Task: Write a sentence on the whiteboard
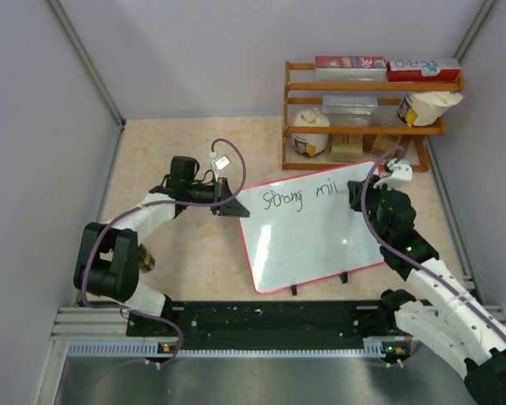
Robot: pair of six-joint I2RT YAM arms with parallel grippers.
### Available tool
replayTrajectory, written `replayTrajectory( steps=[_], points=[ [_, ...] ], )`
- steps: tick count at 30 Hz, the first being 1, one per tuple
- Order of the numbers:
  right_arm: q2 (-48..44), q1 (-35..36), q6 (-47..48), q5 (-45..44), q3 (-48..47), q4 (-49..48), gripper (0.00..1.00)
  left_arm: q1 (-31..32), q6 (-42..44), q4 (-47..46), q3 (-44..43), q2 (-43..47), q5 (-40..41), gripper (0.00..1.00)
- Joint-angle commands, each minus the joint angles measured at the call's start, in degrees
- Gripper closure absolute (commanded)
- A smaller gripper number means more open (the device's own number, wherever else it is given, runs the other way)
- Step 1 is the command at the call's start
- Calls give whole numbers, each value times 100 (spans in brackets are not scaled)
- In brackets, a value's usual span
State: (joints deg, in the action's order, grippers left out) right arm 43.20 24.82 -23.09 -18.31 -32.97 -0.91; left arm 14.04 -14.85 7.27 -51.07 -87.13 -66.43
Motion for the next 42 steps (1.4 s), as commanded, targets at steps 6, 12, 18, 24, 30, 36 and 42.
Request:
replayTrajectory(
  steps=[6,12,18,24,30,36,42],
  points=[
    [408,-74,138,-50,-332,-129,100,301,835,179,211,-93,922,100],
    [610,-74,165,-85,-526,-296,100,301,835,179,211,-85,922,100],
    [672,-100,156,-200,-553,-279,100,301,835,179,203,-102,931,100],
    [602,-258,174,-173,-500,-191,100,301,844,187,203,-102,939,100],
    [479,-276,121,-173,-333,-76,100,301,844,187,203,-120,939,100],
    [312,-267,33,-94,-122,64,100,301,844,196,203,-120,939,100],
    [66,-267,24,-15,62,257,100,310,835,187,203,-120,948,100]
  ],
)
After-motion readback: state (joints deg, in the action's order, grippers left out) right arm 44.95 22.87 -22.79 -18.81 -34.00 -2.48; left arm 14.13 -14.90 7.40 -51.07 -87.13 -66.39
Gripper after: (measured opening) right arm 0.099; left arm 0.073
